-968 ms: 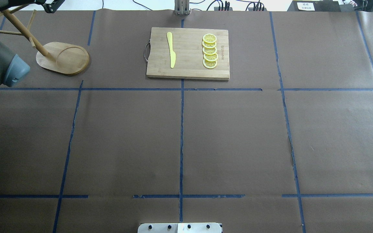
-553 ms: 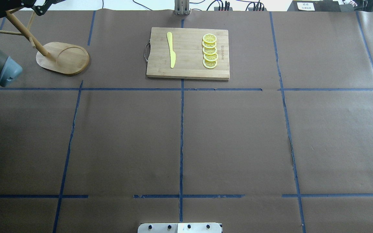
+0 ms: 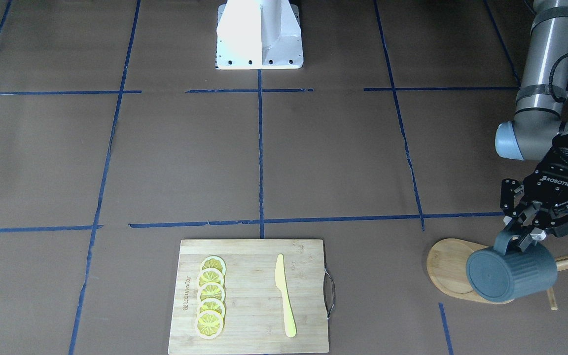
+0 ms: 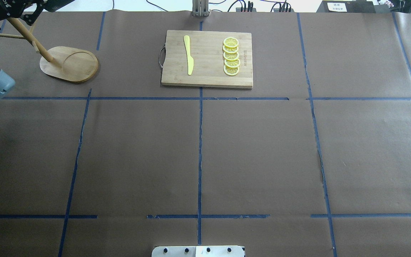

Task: Hang cup on storage rack
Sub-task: 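Hook the mug handle onto a peg of the wooden rack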

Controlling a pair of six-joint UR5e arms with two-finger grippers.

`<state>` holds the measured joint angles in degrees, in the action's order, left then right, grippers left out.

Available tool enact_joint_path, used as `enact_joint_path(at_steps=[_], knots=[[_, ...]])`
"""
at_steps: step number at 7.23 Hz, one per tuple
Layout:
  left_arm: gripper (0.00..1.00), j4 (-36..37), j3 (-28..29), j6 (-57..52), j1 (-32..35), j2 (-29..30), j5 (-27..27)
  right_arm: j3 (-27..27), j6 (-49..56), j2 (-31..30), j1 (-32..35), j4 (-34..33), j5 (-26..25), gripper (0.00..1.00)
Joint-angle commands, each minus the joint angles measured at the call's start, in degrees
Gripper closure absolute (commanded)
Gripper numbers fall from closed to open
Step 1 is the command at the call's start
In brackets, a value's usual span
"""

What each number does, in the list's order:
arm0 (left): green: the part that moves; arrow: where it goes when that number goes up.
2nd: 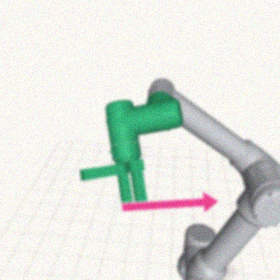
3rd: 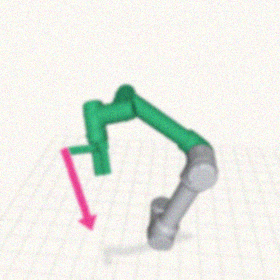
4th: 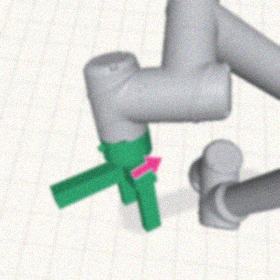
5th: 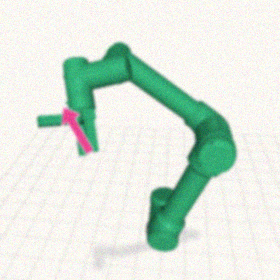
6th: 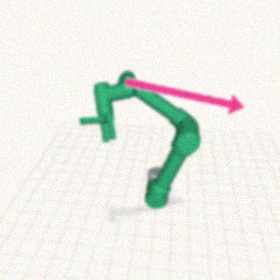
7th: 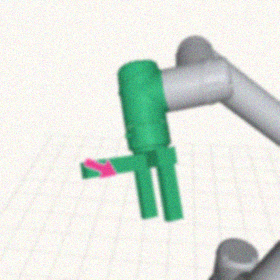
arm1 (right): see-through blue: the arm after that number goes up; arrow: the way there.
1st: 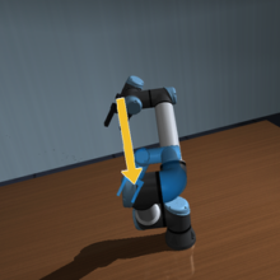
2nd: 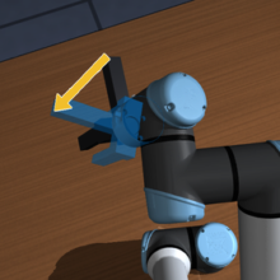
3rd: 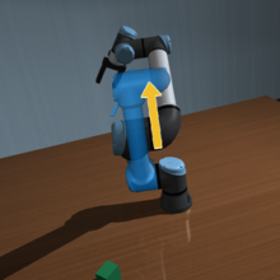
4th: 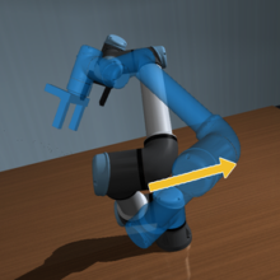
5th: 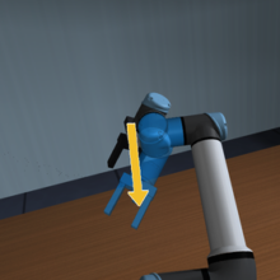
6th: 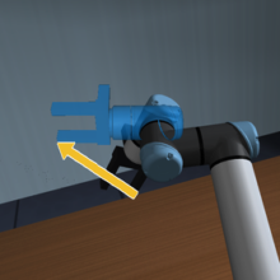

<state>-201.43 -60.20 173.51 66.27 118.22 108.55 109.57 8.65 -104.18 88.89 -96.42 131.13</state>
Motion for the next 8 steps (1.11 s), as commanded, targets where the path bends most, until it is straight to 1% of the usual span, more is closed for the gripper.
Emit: enact_joint_path(at_steps=[1, 3, 5, 7, 8], knots=[[1.00, -6.15, 2.19, 2.79, 0.44, -1.93, 0.00, 0.03, -0.04, 0.03, 0.06, -0.08, 0.00, 0.00], [1.00, -7.58, 2.28, 3.51, 0.44, -2.65, 0.00, 0.03, -0.04, 0.11, 0.06, 0.01, 0.00, 0.00], [1.00, -11.25, 5.77, 3.42, 0.53, -2.73, -0.09, 0.03, -0.04, 0.38, 0.06, -0.08, -0.09, 0.00], [1.00, -11.71, 6.75, 3.42, 0.71, -2.82, 0.00, 0.03, -0.04, 0.38, 0.06, 0.01, 0.00, 0.00], [1.00, -14.23, 8.85, 3.42, 0.71, -2.82, -0.09, 0.03, -0.04, 0.38, 0.06, -0.08, -0.09, 0.00]])
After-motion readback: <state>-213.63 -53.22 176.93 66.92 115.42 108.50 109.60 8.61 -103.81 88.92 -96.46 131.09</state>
